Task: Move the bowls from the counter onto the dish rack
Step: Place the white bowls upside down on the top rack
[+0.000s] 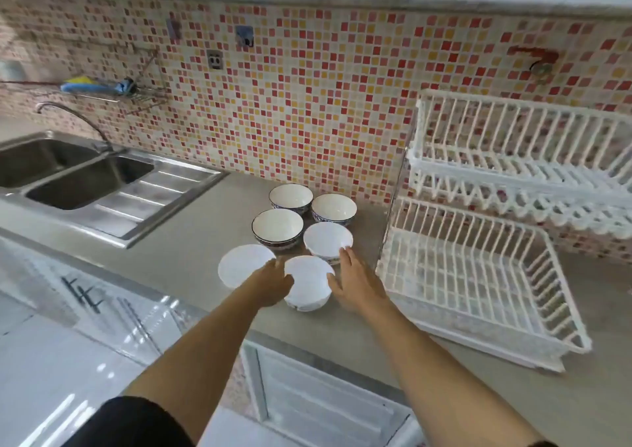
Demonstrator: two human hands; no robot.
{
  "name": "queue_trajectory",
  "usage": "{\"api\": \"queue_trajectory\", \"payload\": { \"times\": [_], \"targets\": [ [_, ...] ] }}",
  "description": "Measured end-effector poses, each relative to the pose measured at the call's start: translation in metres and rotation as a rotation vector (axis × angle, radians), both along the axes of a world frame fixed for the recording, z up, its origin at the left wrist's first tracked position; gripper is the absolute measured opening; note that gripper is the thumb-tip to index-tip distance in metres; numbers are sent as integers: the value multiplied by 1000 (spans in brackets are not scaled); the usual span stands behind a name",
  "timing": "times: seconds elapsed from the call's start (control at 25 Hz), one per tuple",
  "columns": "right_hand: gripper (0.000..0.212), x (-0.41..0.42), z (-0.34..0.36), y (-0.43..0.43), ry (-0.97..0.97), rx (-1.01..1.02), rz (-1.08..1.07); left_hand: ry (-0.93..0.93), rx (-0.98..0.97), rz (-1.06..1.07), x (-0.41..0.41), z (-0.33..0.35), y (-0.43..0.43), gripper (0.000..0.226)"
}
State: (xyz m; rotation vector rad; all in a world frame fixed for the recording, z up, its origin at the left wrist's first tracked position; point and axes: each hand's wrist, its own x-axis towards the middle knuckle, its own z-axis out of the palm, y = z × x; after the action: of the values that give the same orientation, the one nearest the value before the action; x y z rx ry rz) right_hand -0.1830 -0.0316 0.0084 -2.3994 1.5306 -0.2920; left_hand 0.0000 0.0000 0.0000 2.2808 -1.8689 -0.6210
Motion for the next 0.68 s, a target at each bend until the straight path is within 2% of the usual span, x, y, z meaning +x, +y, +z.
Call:
{"api": "queue_trajectory", "payload": {
  "times": [0.04, 0.2, 0.28, 0.4, 0.56, 0.68],
  "targets": [
    [65, 4, -10, -4, -24, 75, -79, -32, 35, 6, 2, -8, -1, 48],
    [61, 19, -56, -18, -149, 352, -342, 79, 14, 72, 6, -61, -10, 50],
    [64, 32, -69, -21, -229, 463, -424, 156, 35, 108, 3, -77, -16, 61],
    [55, 40, -79, -25, -367, 581, -474, 111, 78, 62, -6, -84, -18, 69],
    [50, 37, -70, -26, -382, 547, -483, 172, 29, 76, -2, -82, -26, 72],
    [51, 25, -39, -22, -329, 477, -403, 203, -50, 91, 5, -59, -34, 73]
  ]
}}
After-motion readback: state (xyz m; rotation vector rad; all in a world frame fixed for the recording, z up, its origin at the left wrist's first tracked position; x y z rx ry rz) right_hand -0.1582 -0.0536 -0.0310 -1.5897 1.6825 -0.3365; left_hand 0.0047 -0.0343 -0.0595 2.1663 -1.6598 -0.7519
